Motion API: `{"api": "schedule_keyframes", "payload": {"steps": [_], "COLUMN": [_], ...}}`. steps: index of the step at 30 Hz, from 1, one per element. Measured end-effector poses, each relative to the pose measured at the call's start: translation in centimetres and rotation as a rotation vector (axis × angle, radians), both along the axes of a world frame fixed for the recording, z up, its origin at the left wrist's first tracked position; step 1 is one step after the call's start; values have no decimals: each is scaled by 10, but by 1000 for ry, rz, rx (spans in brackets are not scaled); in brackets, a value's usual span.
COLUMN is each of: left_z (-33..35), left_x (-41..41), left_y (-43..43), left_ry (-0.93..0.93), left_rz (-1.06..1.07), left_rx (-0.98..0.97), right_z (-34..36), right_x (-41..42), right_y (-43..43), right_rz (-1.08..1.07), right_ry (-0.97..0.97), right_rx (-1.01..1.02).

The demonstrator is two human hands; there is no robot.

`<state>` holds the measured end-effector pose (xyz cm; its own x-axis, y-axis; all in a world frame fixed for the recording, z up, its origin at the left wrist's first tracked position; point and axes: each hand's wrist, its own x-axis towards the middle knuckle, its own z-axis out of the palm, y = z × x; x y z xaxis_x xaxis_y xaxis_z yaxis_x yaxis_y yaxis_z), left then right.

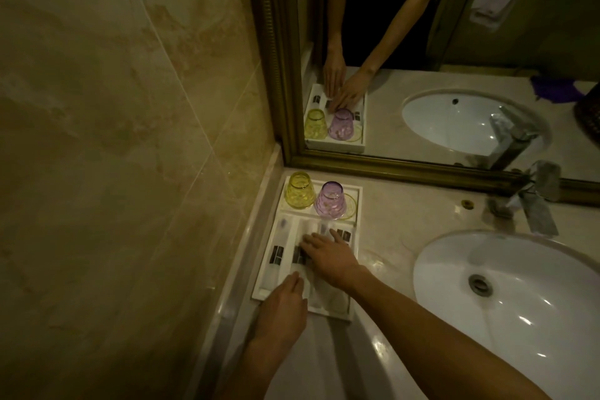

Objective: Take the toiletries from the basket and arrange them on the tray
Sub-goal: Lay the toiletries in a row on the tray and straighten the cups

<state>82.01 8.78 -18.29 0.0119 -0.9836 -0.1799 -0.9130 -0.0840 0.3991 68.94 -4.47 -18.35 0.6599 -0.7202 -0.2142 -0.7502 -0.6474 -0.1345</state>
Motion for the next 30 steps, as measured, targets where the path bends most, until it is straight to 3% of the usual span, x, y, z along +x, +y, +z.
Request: {"api": "schedule_keyframes", "payload": {"steps": [6, 9, 11, 17, 21, 23, 30], "left_z": [1, 2, 0, -4, -4, -4, -6], "left_x": [3, -1, -5, -2, 2, -1, -19], "left_y": [0, 1, 2, 1, -1, -2, -8], "left_ry": [-140, -58, -42, -41, -48, -61, -75], "left_rz": [-50, -246, -367, -345, -312, -323, -465], "left_rx": [-90, -128, -79, -67, -94, -109, -87], "right_z": [3, 1, 0, 2, 12, 14, 12], "right_x": [-4, -19, -28, -27, -42, -55, -73], "right_y": [-2, -7, -10, -16, -22, -24, -35], "right_rz": [-74, -249, -235, -142, -256, -284, -68], "right_ry": [-81, -85, -14, 27, -155, -146, 47], "right_rx": [9, -71, -37, 13, -46, -101, 8]}}
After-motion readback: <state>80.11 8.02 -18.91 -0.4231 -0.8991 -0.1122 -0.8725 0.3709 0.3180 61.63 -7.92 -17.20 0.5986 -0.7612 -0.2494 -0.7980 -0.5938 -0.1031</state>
